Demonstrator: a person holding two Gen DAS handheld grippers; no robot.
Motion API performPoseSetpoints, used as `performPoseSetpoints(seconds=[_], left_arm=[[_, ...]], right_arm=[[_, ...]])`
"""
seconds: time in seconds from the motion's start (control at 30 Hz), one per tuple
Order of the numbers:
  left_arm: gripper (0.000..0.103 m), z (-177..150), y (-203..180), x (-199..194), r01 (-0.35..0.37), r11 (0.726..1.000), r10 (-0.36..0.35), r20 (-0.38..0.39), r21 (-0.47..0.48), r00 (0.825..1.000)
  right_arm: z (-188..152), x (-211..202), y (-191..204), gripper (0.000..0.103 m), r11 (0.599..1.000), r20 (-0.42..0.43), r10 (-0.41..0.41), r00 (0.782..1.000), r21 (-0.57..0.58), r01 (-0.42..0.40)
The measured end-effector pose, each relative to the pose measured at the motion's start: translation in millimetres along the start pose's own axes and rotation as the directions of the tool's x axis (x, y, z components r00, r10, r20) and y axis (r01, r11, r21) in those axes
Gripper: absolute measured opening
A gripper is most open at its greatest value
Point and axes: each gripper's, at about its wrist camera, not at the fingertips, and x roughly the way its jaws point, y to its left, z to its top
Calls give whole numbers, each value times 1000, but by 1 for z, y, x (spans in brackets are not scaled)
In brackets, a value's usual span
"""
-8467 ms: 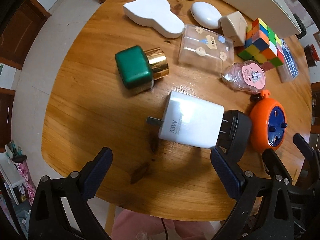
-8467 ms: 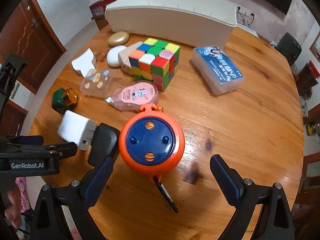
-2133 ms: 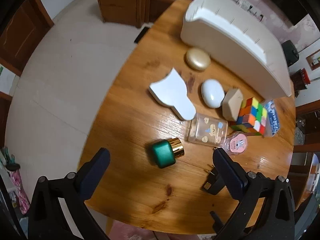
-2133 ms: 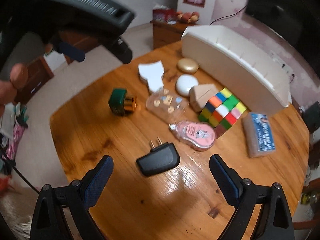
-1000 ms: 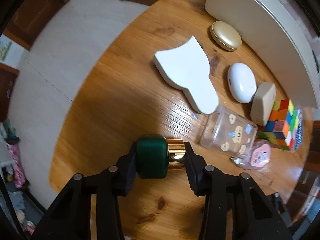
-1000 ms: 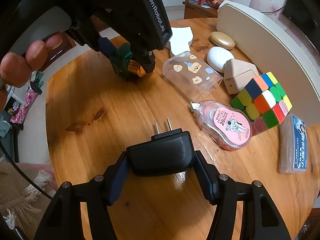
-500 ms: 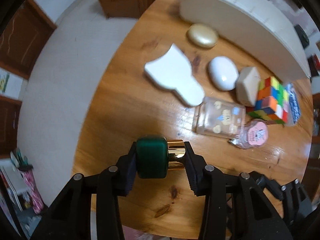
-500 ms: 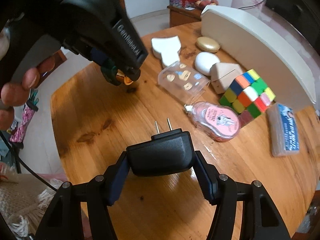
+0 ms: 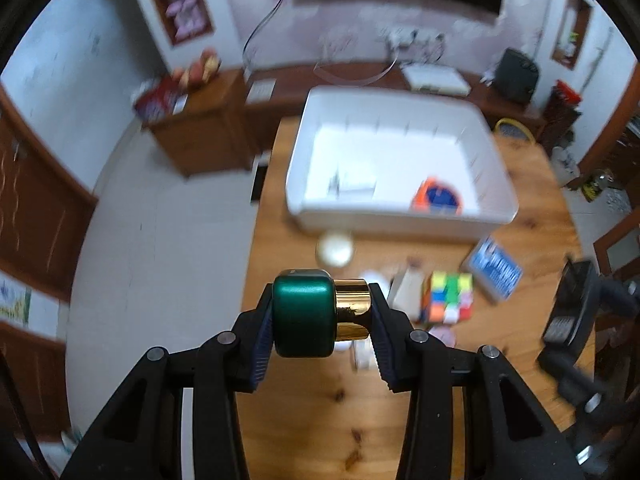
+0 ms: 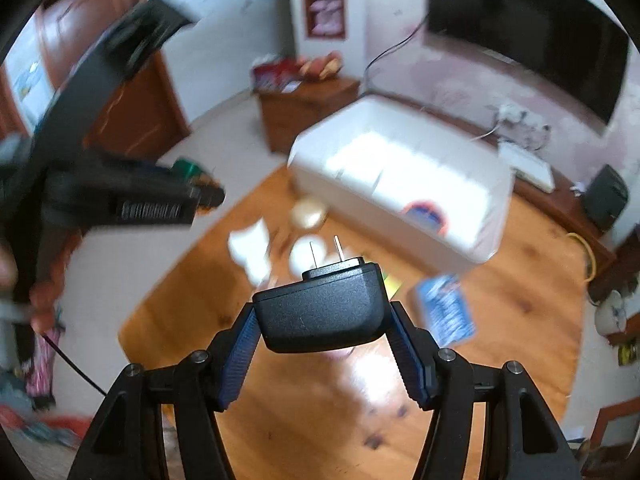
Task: Organize rigid objects
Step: 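Carry bottle and black plug into the white bin and open both tools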
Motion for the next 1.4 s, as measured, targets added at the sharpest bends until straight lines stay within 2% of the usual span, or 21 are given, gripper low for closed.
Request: performPoseSetpoints(seconds=[0.17, 0.37, 0.57, 0.63, 0.7, 0.77, 0.87, 1.0, 1.17, 1.3, 1.4], left_arm=[[46, 45, 8, -22, 31, 998, -35, 79, 54, 996], [46, 115, 18, -36, 25, 993, -43, 162, 112, 986], [46, 169, 17, -15, 46, 990, -71, 188, 134, 980], [46, 188, 13, 4, 54, 989, -78, 178, 140, 981], [46, 202, 10, 22, 60, 988, -83, 157, 144, 984], [46, 213, 2, 49, 69, 986, -89, 126, 154, 988], [46, 219, -9, 90, 44, 983, -58, 71, 181, 996], [46, 211, -24, 156, 55, 978, -46, -50, 200, 998], [46, 189, -39, 213, 46, 971, -7, -161, 237, 987], [46, 176, -47, 242, 56, 968, 2, -231, 245, 973], [46, 171, -53, 251, 57, 964, 9, -248, 258, 969]], right_arm=[[60, -37, -22, 64, 992, 61, -120, 991, 57, 117], [134, -61, -60, 64, 967, 125, -226, 966, 144, 208], [193, -44, -87, 64, 936, 134, -304, 943, 225, 270], [209, -23, -95, 64, 925, 122, -324, 938, 247, 288], [215, -1, -103, 64, 919, 98, -321, 942, 272, 285], [216, 27, -112, 64, 911, 58, -310, 949, 303, 279], [205, 79, -126, 64, 895, -30, -283, 959, 352, 275], [180, 137, -136, 64, 873, -142, -258, 956, 389, 293], [145, 194, -141, 64, 857, -247, -207, 947, 420, 297], [121, 226, -146, 64, 841, -313, -170, 934, 448, 304], [109, 243, -151, 64, 830, -353, -150, 924, 462, 311]])
